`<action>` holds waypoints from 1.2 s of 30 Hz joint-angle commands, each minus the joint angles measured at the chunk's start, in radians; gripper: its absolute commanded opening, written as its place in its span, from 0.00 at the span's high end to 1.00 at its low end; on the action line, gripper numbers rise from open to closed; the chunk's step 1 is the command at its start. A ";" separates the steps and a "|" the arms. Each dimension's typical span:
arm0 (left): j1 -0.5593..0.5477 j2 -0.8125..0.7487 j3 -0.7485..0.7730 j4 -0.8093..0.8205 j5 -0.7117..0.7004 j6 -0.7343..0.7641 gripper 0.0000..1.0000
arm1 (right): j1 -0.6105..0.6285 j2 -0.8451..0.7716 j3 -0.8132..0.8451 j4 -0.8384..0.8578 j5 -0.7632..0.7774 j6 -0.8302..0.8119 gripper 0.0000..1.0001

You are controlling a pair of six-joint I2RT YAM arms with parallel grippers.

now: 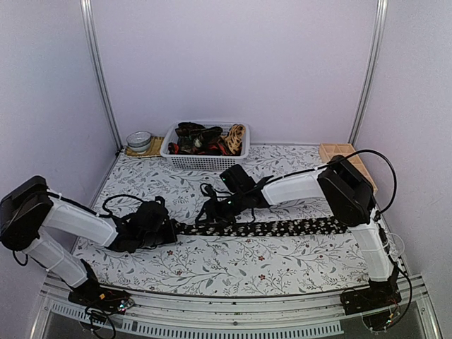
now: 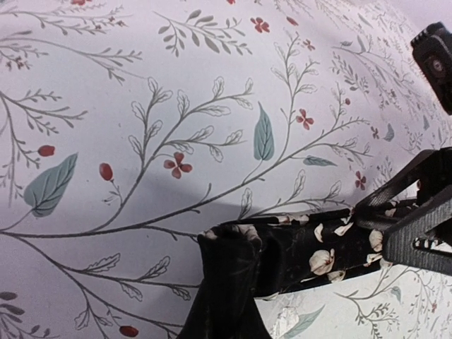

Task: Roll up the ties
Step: Roll the tie at the center of the board.

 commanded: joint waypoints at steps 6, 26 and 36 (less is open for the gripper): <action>-0.052 0.031 0.133 -0.325 -0.179 0.111 1.00 | -0.014 -0.188 -0.137 -0.089 0.110 -0.097 0.49; -0.218 0.255 0.500 -0.811 -0.516 -0.011 1.00 | -0.032 -0.207 -0.230 -0.050 0.117 -0.106 0.48; -0.282 0.409 0.661 -0.966 -0.580 -0.032 1.00 | -0.041 -0.205 -0.256 -0.006 0.077 -0.075 0.48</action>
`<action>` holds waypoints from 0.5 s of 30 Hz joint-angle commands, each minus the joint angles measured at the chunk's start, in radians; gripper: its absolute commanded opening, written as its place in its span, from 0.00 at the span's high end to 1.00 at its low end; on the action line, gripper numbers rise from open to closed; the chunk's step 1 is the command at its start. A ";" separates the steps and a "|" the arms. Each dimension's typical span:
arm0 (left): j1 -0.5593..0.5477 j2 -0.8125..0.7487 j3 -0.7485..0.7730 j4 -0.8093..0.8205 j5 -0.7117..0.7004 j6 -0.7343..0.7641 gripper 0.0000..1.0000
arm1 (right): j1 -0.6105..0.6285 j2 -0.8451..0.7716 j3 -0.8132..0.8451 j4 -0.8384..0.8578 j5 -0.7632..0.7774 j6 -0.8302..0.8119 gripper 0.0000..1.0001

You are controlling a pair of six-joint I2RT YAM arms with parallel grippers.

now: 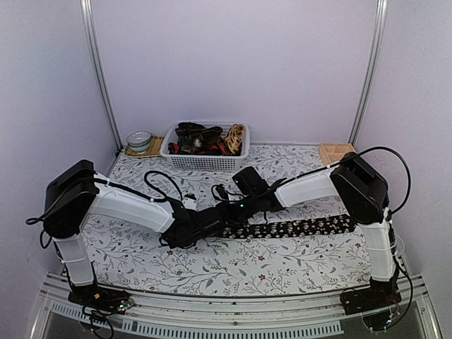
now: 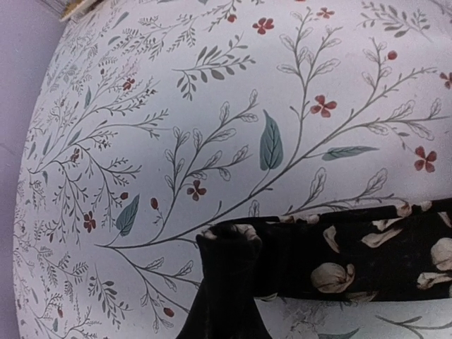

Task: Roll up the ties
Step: Roll the tie at the center of the board.

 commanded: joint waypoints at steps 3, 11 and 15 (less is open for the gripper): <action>-0.044 0.039 0.071 -0.095 -0.062 -0.023 1.00 | -0.017 -0.073 -0.057 -0.052 -0.008 0.031 0.48; -0.056 0.073 0.102 -0.077 -0.035 0.005 1.00 | -0.036 -0.067 -0.098 0.014 -0.065 0.075 0.48; -0.060 0.089 0.105 -0.062 -0.019 0.013 1.00 | -0.052 -0.072 -0.128 0.061 -0.099 0.105 0.48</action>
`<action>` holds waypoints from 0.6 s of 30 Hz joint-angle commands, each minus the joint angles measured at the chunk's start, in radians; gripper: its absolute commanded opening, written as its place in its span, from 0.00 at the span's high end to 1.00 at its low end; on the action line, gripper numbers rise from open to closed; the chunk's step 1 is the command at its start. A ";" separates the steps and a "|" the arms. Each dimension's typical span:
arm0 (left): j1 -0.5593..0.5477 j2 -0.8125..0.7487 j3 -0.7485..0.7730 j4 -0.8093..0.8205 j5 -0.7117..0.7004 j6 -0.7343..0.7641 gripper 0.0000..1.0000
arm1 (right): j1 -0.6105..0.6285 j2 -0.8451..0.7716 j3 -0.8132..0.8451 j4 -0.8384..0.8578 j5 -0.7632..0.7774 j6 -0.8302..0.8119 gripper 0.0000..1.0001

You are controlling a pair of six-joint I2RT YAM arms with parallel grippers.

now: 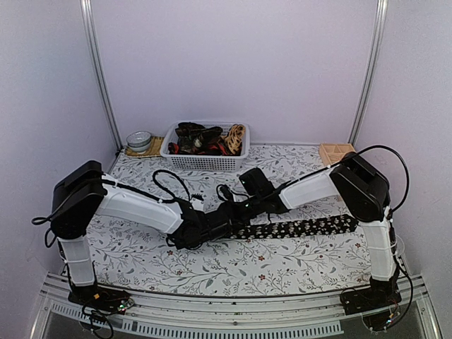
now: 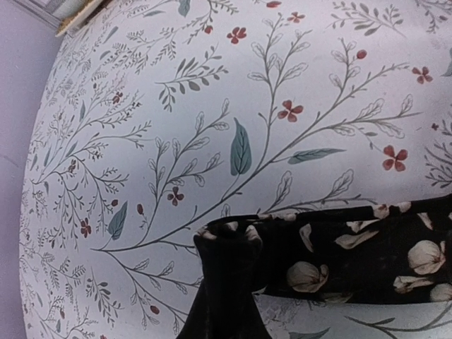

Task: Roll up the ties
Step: Roll the tie at the center of the board.

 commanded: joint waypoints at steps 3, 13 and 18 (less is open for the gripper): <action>-0.022 0.030 0.014 0.021 0.023 0.022 1.00 | -0.028 -0.073 -0.072 -0.040 -0.031 0.059 0.48; -0.026 0.019 0.015 0.084 0.040 0.066 1.00 | -0.041 -0.064 -0.074 -0.009 -0.066 0.089 0.48; -0.025 0.020 0.010 0.109 0.055 0.082 0.97 | -0.047 -0.062 -0.078 0.011 -0.083 0.108 0.48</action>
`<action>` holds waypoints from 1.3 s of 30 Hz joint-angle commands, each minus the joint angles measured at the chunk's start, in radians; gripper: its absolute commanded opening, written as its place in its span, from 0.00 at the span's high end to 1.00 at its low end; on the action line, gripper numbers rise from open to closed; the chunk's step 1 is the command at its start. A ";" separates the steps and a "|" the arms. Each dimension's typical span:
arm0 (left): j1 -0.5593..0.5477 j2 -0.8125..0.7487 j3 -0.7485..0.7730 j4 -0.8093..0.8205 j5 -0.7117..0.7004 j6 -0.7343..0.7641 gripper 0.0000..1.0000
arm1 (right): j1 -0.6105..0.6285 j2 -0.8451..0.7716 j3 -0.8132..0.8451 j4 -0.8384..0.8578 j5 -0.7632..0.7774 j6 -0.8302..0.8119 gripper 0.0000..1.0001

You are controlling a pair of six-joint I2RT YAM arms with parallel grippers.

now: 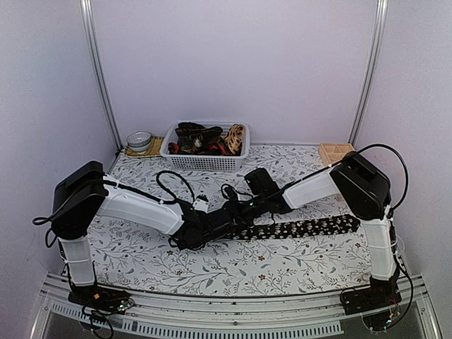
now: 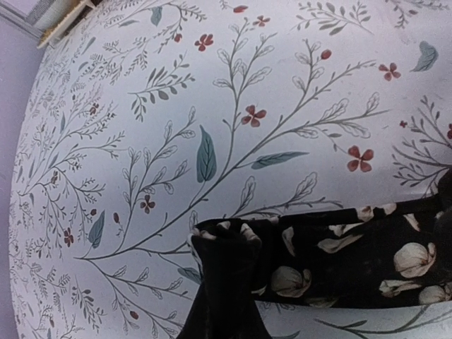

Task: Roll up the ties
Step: Roll the tie at the center of the board.

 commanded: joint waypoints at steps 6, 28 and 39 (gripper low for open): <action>-0.021 -0.002 0.012 0.024 0.008 0.019 0.93 | -0.012 -0.063 -0.031 -0.052 0.006 0.024 0.48; -0.055 0.087 0.104 -0.188 -0.043 0.004 0.99 | -0.017 -0.078 0.019 -0.121 0.071 -0.008 0.44; -0.071 0.045 0.068 -0.029 -0.027 0.098 0.79 | -0.019 -0.091 0.038 -0.132 0.072 -0.012 0.40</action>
